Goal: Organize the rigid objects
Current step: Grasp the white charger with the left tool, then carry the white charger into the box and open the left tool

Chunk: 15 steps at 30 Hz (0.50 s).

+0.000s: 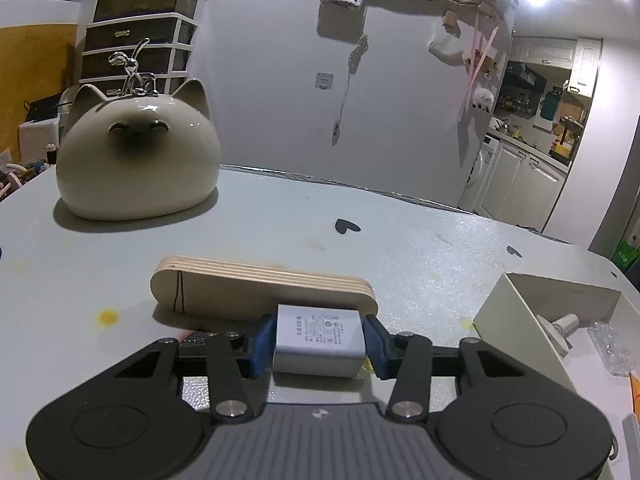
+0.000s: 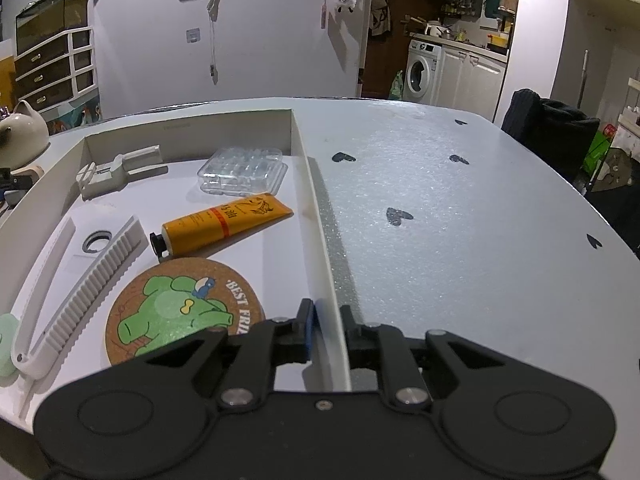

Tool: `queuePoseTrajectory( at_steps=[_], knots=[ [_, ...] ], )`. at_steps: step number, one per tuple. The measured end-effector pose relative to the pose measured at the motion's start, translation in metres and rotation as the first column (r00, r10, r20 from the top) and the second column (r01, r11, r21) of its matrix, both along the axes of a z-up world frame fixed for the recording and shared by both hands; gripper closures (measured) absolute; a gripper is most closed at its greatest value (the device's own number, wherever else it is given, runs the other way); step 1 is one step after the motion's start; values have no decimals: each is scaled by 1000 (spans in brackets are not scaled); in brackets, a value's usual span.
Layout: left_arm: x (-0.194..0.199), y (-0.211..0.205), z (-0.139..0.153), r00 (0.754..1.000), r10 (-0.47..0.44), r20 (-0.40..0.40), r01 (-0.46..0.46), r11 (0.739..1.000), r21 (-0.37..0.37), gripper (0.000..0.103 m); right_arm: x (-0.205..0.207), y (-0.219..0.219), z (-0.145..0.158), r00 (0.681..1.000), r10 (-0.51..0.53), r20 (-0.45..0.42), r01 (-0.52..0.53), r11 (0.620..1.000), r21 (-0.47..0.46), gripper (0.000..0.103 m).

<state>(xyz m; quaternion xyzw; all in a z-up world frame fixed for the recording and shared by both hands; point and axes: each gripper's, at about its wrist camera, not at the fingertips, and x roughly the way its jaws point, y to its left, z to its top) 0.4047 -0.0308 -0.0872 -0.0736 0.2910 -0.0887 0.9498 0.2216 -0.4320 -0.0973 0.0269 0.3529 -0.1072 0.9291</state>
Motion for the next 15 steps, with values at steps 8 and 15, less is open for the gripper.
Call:
queuePoseTrajectory(
  at_steps=[8,15],
  knots=[
    [-5,-3,4,999,-34,28,34,999,0,55,0,1,0,1000,-2,1,2,1000,-1,88],
    [-16,-14,19,992,-99,82,101,995,-25,55,-1,1,0,1000,-2,1,2,1000,0,88]
  ],
)
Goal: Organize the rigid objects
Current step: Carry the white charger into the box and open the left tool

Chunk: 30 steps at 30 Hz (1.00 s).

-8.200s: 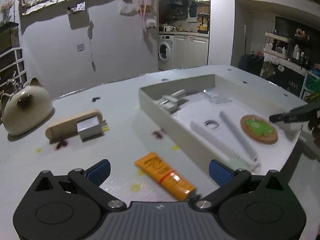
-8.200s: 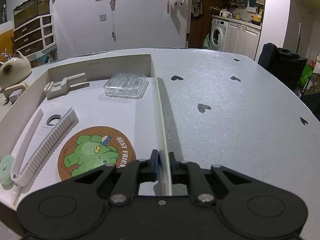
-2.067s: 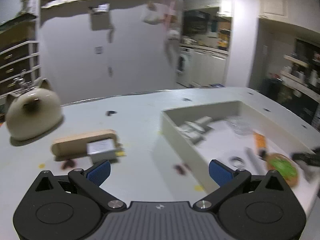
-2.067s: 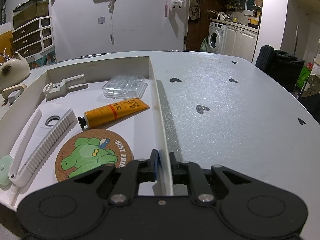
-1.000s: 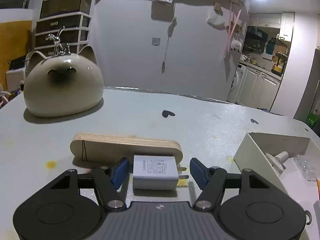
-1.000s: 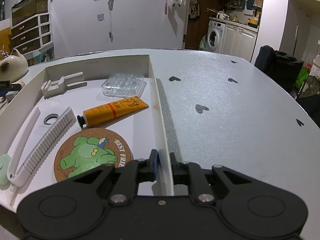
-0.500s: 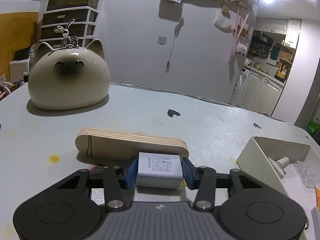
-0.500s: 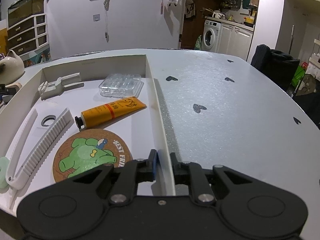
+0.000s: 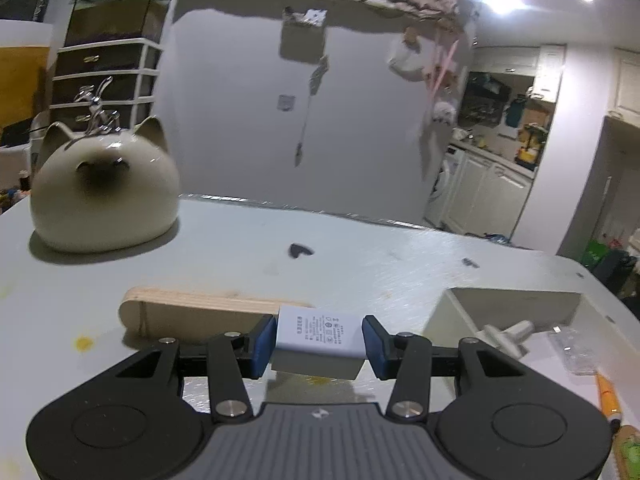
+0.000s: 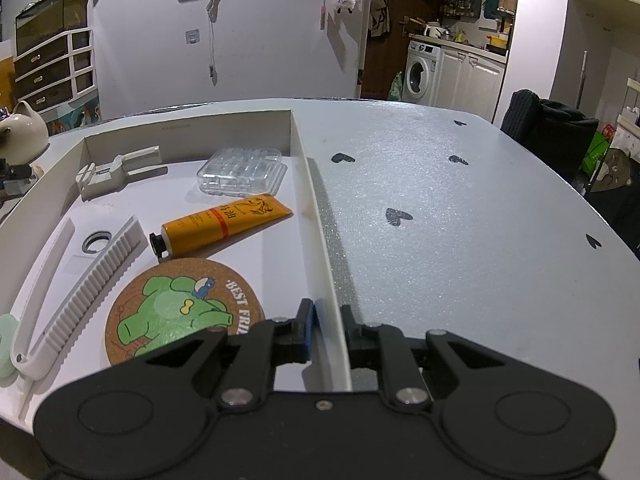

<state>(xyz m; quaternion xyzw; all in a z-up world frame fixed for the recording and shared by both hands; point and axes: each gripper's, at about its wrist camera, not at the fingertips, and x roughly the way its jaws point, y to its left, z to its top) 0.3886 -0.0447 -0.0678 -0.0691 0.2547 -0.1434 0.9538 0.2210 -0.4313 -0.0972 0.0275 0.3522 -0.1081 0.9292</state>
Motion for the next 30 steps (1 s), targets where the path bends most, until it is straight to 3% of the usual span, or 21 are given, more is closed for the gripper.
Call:
queuePoseTrajectory(
  at_steps=[9,16,22,26,30],
  knots=[
    [-22,-18,26,991,-125,47,129,986,-105,55,0,-1,0,1000,1,1,-1,1000,0,88],
    [-46,-62,35,957,-281,67,288,949,-129,55,0,-1,1,1000,4,1,-4,1000,0,88],
    [-32,-107,28,927,-374,-24,366,916,-165,55,0,-1,1,1000,6,-2,-6,1000,-5,88],
    [-16,-135,24,917,-390,-88,373,914,-159,55,0,-1,1,1000,8,-1,-8,1000,-2,88],
    [0,-157,16,909,-377,-176,341,918,-202,55,0,-1,1,1000,13,3,-13,1000,-1,88]
  ],
)
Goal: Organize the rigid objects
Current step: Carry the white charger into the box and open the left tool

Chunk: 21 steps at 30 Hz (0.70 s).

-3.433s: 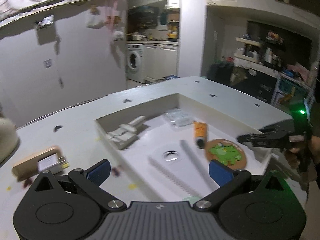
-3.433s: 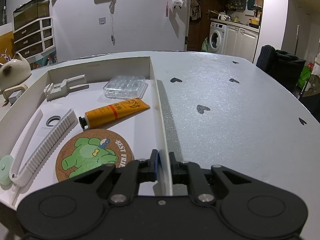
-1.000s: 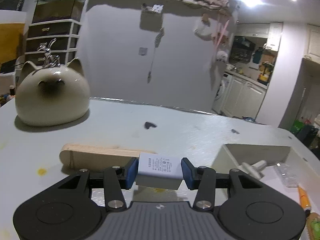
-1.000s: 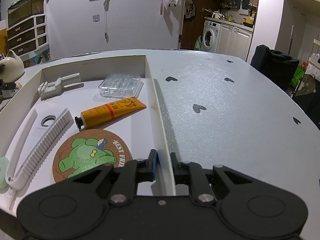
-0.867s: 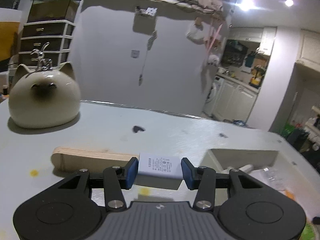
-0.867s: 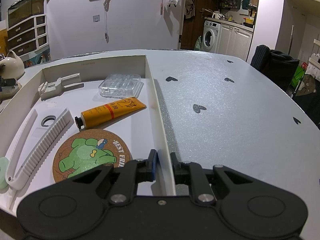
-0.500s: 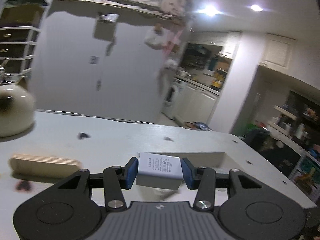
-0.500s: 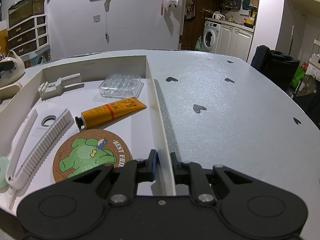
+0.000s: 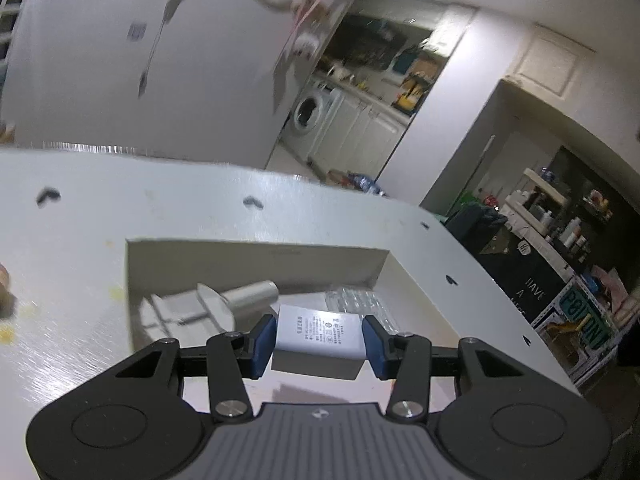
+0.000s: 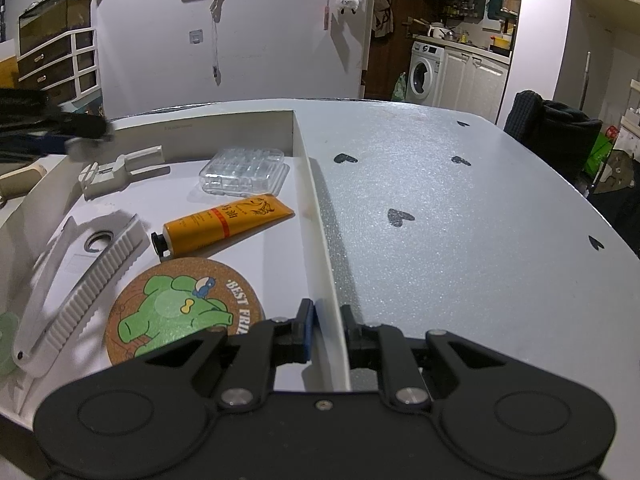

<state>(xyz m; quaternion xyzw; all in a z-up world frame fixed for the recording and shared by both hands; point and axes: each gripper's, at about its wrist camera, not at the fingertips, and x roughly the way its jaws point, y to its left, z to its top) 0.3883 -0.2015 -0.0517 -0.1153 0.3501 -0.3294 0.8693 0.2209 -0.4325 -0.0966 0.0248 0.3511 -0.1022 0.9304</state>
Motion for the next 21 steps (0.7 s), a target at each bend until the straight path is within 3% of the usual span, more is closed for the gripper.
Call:
queuePoseTrajectory(
  at_steps=[6,14,21],
  knots=[
    [9,-30,-13,999,28,-36,-26,999,43,55,-1,-1,-1,1000,5,2,-5,1000,0,88],
    [20,-43,-22,996,93,-10,-91,989,115,55,-2,-1,-1,1000,15,7,-15,1000,-7,89],
    [22,-48,-28,997,70,-33,-65,990,126,53,-3,-1,-2,1000,19,10,-19,1000,-7,89]
  ],
)
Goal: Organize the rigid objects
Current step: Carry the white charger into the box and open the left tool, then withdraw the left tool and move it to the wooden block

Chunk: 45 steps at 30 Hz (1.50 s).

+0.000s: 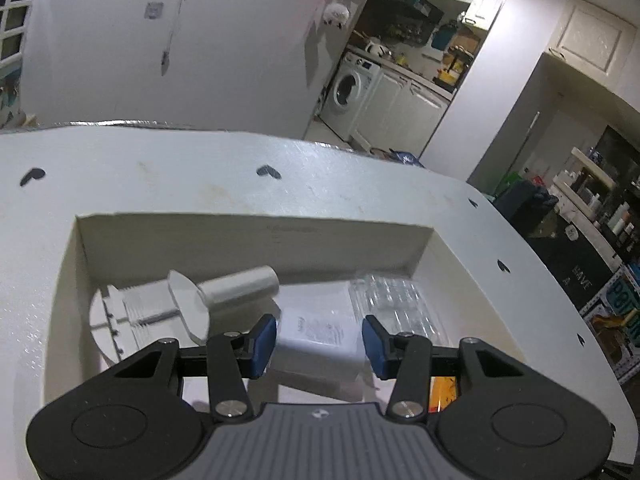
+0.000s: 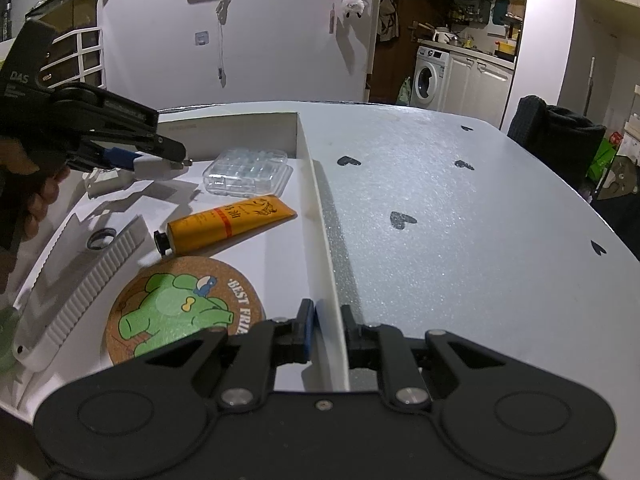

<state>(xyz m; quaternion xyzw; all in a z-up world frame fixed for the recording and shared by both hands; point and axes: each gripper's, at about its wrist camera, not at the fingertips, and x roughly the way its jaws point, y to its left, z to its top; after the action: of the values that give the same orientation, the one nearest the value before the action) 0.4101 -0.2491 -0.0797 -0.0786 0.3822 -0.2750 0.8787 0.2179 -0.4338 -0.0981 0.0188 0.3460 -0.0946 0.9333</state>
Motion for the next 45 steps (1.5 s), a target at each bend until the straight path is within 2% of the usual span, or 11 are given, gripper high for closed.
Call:
queuePoseTrajectory(
  at_steps=[3,5,10,22,27,35,45],
  knots=[
    [-2,0,0,1000,-8,-8,9,1000,3,37,0,0,0,1000,2,0,-2,1000,-3,89],
    [-5,0,1,1000,-9,-1,10,1000,11,36,0,0,0,1000,2,1,-2,1000,-3,89],
    [-12,0,2,1000,-22,-11,22,1000,22,24,0,0,0,1000,2,1,-2,1000,-3,89],
    [-43,5,15,997,-79,4,79,996,49,4,-1,0,0,1000,-2,0,2,1000,-3,88],
    [-61,10,25,993,-109,36,106,993,58,0,-1,0,0,1000,-3,1,3,1000,-2,88],
    [-88,25,41,983,-161,88,155,986,67,0,-1,0,0,1000,-6,1,6,1000,-2,88],
    [-113,65,55,968,-203,145,197,979,59,0,-1,0,0,1000,-8,1,8,1000,-2,88]
  ],
)
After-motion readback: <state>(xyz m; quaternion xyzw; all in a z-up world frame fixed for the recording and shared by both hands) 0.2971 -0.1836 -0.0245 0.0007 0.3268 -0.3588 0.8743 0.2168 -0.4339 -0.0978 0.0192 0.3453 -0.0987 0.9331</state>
